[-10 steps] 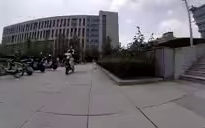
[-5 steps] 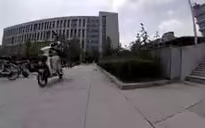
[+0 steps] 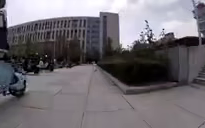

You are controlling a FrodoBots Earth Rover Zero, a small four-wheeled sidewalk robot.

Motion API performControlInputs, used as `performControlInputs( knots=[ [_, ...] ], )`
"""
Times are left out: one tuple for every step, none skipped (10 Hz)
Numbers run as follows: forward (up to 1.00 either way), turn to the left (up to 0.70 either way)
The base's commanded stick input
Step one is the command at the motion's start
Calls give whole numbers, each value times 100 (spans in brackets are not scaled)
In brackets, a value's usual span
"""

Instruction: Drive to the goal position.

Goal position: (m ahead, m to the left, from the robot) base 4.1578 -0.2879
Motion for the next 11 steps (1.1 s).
performControlInputs(
  knots=[
    [70,0],
    [70,0],
    [70,0],
    [70,0],
    [70,0],
    [70,0],
    [70,0],
    [70,0],
    [70,0],
    [70,0],
    [70,0]
  ],
)
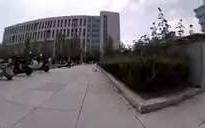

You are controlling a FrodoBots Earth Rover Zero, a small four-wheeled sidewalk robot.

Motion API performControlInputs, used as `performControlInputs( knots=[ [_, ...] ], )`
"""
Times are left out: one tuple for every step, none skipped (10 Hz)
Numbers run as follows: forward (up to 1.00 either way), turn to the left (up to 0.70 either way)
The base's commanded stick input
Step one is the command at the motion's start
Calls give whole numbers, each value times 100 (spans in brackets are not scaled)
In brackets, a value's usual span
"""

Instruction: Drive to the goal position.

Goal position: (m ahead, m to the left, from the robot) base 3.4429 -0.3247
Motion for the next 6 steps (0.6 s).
performControlInputs(
  knots=[
    [70,0],
    [70,0],
    [70,12],
    [70,10],
    [70,0],
    [70,0]
  ],
)
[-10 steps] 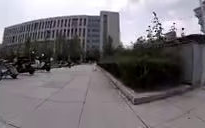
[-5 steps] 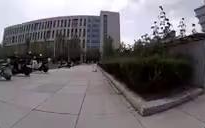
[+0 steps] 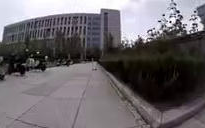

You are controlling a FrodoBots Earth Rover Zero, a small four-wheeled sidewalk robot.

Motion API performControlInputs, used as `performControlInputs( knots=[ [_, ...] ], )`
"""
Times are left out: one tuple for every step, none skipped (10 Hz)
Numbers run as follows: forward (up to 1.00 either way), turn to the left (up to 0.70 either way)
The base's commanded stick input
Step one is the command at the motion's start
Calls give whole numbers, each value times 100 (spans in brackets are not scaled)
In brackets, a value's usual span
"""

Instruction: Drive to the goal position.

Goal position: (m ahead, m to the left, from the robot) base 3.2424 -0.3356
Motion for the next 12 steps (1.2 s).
performControlInputs(
  knots=[
    [70,0],
    [70,0],
    [70,0],
    [70,0],
    [70,0],
    [70,0],
    [70,0],
    [70,2],
    [70,12],
    [70,12],
    [70,7],
    [70,1]
  ],
)
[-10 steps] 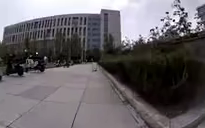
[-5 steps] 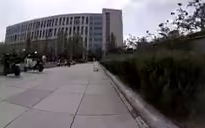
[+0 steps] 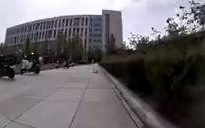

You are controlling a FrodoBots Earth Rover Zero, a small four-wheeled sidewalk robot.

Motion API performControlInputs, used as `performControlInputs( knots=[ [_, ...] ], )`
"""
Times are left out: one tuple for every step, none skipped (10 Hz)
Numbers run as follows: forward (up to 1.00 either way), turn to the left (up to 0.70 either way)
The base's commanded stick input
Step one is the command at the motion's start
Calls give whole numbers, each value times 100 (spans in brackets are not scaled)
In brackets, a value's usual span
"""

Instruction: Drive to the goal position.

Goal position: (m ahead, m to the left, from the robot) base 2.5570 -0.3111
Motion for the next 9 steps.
performControlInputs(
  knots=[
    [70,0],
    [70,0],
    [70,0],
    [70,0],
    [70,2],
    [70,12],
    [70,14],
    [70,0],
    [70,0]
  ],
)
